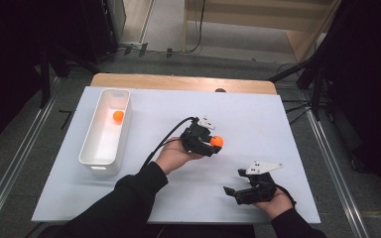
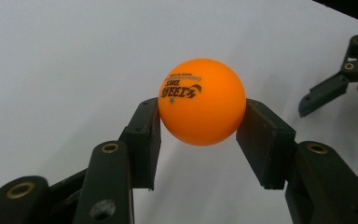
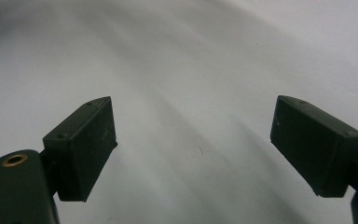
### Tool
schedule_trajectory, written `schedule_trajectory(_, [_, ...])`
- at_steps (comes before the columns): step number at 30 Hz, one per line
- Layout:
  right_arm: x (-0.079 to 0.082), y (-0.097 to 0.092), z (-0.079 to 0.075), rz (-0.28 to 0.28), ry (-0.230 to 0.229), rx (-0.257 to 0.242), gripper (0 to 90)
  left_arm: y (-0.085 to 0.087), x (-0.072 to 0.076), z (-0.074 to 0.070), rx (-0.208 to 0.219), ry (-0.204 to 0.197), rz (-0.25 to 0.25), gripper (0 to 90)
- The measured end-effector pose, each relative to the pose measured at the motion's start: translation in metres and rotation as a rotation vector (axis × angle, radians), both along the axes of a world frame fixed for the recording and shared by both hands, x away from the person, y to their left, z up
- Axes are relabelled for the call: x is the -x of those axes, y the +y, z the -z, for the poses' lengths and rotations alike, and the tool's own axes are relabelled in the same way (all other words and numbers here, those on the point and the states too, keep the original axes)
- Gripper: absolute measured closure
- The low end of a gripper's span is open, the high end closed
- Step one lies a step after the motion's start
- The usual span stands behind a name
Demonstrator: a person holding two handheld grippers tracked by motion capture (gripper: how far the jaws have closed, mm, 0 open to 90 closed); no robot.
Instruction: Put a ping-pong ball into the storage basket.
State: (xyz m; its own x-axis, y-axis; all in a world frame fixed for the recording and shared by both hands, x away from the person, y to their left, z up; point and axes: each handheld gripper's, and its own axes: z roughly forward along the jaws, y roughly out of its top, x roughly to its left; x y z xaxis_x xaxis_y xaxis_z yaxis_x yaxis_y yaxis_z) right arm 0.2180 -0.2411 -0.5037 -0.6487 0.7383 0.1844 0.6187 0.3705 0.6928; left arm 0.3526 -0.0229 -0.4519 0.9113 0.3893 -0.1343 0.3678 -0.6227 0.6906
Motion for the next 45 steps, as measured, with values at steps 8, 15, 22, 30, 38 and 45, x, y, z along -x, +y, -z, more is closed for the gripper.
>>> schedule_trajectory(8, [0.000, -0.003, -0.001, 0.018, 0.000, 0.005, 12.7, 0.013, 0.010, -0.007, 0.015, 0.000, 0.007, 51.3])
schedule_trajectory(15, [-0.001, -0.003, 0.000, 0.017, 0.003, 0.010, 12.7, 0.018, 0.009, -0.009, 0.012, 0.008, 0.016, 51.3])
schedule_trajectory(22, [0.000, -0.001, 0.000, 0.017, 0.006, 0.007, 12.8, 0.026, 0.008, -0.011, 0.005, 0.019, 0.026, 51.2])
schedule_trajectory(30, [0.000, -0.001, -0.001, 0.014, 0.004, 0.005, 12.8, 0.039, 0.004, -0.020, 0.015, 0.042, 0.030, 51.2])
schedule_trajectory(38, [0.000, -0.002, -0.001, 0.015, 0.010, 0.002, 12.7, 0.049, 0.001, -0.029, 0.016, 0.042, 0.026, 51.2])
schedule_trajectory(45, [0.000, -0.001, 0.000, 0.015, 0.008, 0.008, 12.7, 0.057, -0.002, -0.035, 0.002, 0.039, 0.015, 51.2])
